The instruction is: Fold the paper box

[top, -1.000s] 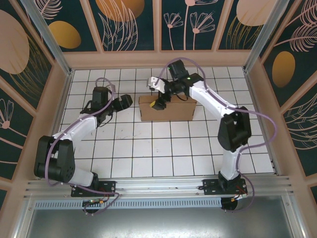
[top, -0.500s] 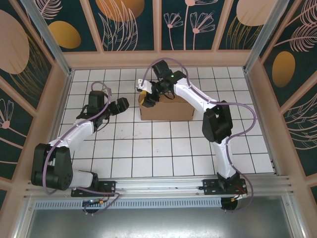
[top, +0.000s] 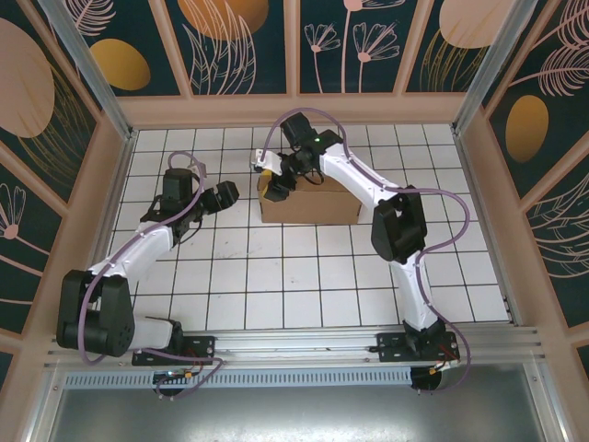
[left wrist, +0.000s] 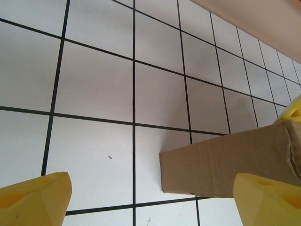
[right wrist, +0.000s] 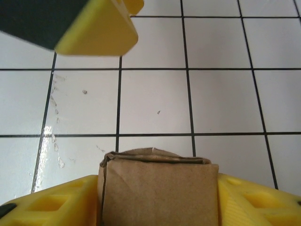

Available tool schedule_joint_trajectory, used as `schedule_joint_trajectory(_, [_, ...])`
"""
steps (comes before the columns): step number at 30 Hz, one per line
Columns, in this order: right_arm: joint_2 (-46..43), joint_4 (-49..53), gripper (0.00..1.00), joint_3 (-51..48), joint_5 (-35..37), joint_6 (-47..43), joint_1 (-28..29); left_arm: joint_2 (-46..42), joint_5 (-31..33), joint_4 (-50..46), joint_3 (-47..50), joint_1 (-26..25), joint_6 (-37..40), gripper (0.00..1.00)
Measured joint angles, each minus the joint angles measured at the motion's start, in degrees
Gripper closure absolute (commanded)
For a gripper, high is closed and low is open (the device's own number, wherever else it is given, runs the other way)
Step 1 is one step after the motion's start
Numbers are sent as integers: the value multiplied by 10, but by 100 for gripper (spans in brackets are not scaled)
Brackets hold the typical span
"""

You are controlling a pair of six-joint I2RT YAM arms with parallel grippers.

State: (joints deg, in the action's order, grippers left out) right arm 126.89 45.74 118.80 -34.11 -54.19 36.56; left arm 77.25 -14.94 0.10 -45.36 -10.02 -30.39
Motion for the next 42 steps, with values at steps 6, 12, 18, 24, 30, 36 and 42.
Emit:
schedule_joint_trajectory(6, [0, 4, 63, 2, 0, -4, 0, -6, 0, -4, 0, 0, 2, 12])
schedule_joint_trajectory(12, [-1, 2, 62, 0, 3, -3, 0, -6, 4, -4, 0, 0, 2, 12])
schedule_joint_trajectory(18, [-52, -52, 61, -71, 84, 15, 0, -6, 5, -3, 0, 0, 2, 12])
schedule_joint_trajectory(24, [-113, -167, 62, -169, 251, 23, 0, -2, 5, -3, 0, 0, 2, 12])
schedule_joint_trajectory(30, [-146, -344, 64, -281, 413, 12, 0, 5, 5, -1, 0, 0, 2, 12])
schedule_joint_trajectory(36, [-146, -475, 63, -370, 523, -14, 0, 5, 6, -1, 0, 0, 2, 12])
schedule_joint_trajectory(42, [-134, -601, 54, -448, 592, -25, 8, 5, 6, -1, 0, 0, 2, 12])
